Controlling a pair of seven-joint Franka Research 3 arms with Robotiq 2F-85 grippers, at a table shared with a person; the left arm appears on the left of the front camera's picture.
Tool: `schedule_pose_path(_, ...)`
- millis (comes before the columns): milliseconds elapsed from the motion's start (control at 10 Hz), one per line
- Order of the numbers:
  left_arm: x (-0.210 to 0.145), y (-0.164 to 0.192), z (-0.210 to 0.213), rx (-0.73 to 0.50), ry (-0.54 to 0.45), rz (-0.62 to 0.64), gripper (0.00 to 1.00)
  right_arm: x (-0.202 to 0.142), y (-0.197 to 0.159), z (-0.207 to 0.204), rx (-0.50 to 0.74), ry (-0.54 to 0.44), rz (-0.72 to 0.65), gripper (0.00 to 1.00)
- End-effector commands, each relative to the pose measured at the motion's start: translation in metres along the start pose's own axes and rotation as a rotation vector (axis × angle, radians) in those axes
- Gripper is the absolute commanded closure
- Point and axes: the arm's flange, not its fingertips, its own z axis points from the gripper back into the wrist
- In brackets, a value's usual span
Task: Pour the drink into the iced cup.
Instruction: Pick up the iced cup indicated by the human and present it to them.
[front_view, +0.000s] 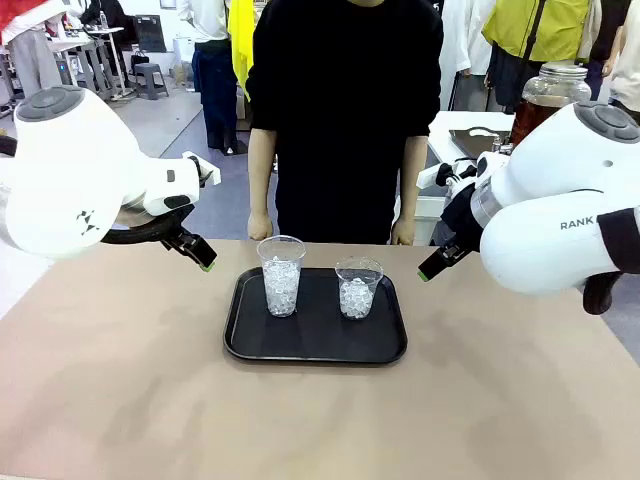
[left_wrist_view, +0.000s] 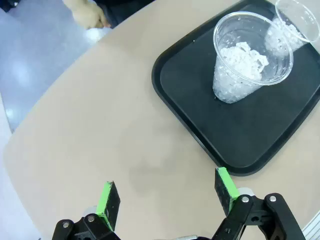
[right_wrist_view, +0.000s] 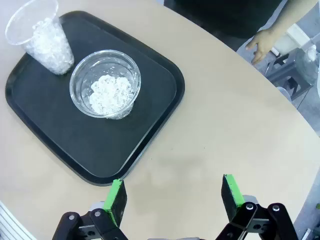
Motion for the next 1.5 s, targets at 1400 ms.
schedule_pose_path(1400, 0.049, 0.023, 0.062, -0.116, -0.073, 0.112, 0.00, 0.040, -0.033, 0.068, 0.259, 0.000, -0.104, 0.00)
